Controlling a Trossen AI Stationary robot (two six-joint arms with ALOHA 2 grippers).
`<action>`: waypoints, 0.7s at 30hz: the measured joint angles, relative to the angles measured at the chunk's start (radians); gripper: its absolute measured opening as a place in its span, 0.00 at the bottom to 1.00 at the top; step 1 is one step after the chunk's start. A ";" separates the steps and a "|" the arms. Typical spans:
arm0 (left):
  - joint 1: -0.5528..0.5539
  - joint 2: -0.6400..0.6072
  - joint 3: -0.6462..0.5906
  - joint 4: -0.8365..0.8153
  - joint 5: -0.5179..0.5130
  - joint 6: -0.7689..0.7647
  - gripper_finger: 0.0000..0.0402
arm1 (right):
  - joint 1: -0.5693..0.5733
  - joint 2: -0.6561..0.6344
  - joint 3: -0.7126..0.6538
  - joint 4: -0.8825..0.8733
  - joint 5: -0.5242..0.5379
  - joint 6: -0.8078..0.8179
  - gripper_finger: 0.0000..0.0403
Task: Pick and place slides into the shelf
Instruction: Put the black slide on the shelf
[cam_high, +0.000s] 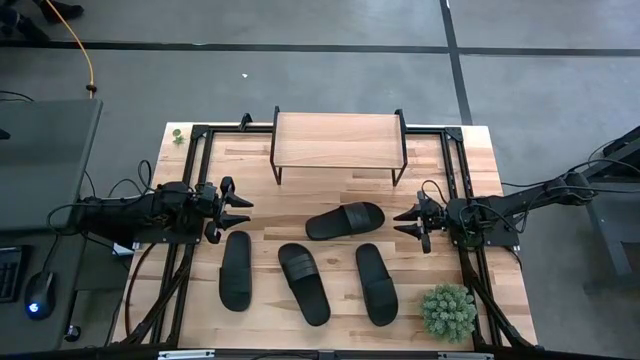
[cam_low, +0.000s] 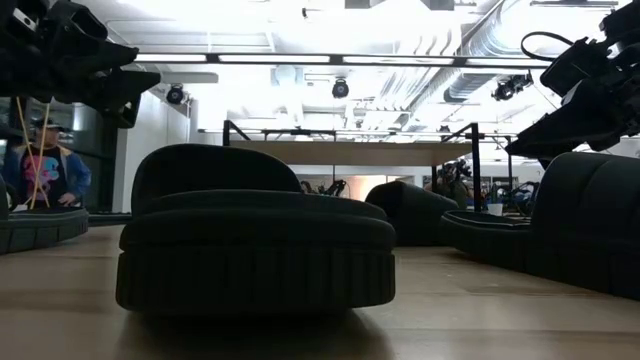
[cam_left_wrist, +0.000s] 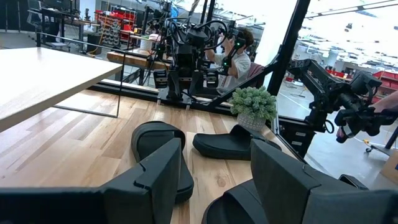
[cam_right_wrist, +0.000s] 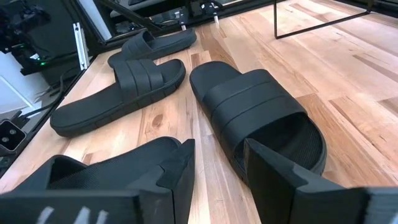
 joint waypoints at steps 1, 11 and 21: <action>0.000 0.000 0.000 0.000 0.000 0.000 0.44 | 0.000 0.000 0.000 0.000 0.000 0.000 0.32; 0.000 0.000 0.000 0.000 0.000 0.000 0.44 | 0.000 0.000 0.000 0.009 0.000 0.045 0.32; 0.000 0.000 0.000 0.000 0.000 0.000 0.44 | 0.000 0.000 0.000 0.081 0.000 0.050 0.32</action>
